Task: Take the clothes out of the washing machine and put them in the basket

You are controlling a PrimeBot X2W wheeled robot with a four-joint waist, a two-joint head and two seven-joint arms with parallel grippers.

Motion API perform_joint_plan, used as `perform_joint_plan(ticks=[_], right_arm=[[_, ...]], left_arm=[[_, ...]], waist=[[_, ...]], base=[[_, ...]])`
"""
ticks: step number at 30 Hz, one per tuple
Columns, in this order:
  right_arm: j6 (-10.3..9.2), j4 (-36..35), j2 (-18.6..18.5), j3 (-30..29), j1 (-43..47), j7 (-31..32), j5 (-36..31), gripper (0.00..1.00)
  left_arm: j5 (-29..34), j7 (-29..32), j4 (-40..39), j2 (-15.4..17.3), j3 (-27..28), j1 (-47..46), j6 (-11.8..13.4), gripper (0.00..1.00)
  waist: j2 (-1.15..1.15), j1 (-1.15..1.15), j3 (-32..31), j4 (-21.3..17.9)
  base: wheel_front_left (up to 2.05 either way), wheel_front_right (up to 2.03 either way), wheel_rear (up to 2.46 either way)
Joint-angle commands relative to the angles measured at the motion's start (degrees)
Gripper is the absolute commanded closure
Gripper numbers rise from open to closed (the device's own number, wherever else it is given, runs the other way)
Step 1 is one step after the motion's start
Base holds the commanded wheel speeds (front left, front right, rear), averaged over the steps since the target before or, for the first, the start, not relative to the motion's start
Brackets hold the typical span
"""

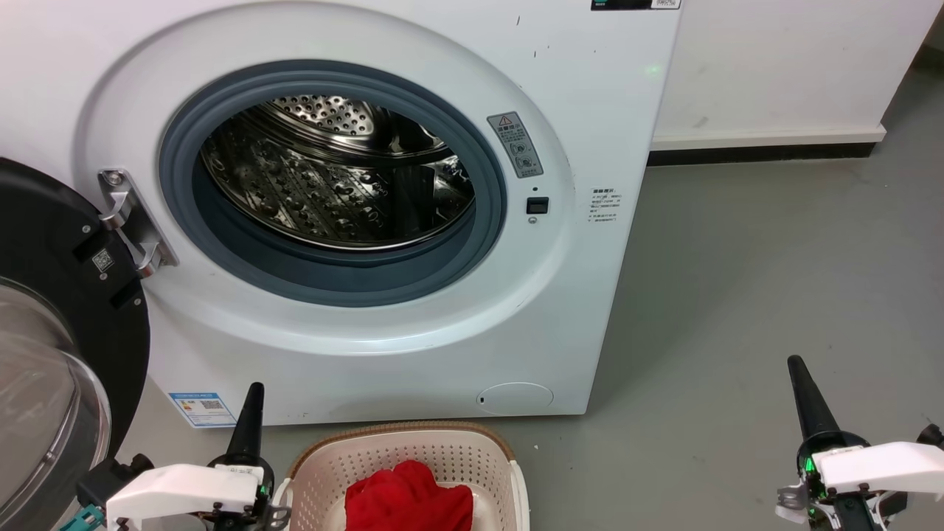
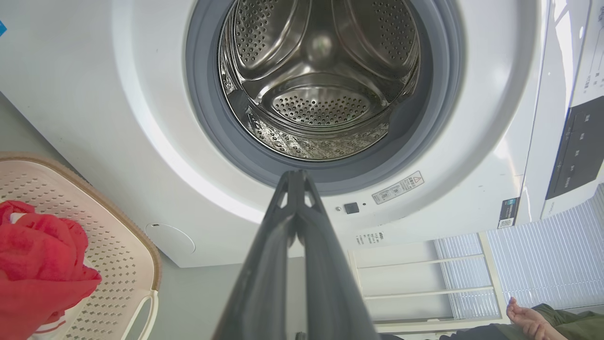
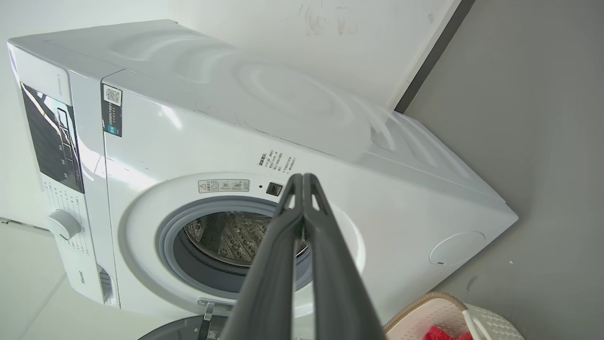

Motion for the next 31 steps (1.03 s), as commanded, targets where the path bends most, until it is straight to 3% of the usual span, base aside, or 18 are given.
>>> perform_joint_plan(ticks=[1, 31], right_arm=[[-0.01, 0.0, -0.1, 0.0, -1.2, 0.4, 1.6, 1.00], [-0.03, 1.9, -0.1, -0.1, -3.9, 4.1, 18.1, 1.00]], left_arm=[[-1.4, 0.5, 0.0, 0.0, 0.2, -1.1, -0.5, 1.00], [-16.2, 4.1, 2.2, 0.0, 1.1, -4.0, -2.0, 1.00]], waist=[[0.00, 0.00, 0.0, 0.0], [0.00, 0.00, 1.1, 0.6]], base=[[0.00, 0.00, 0.00], [0.00, 0.00, 0.00]])
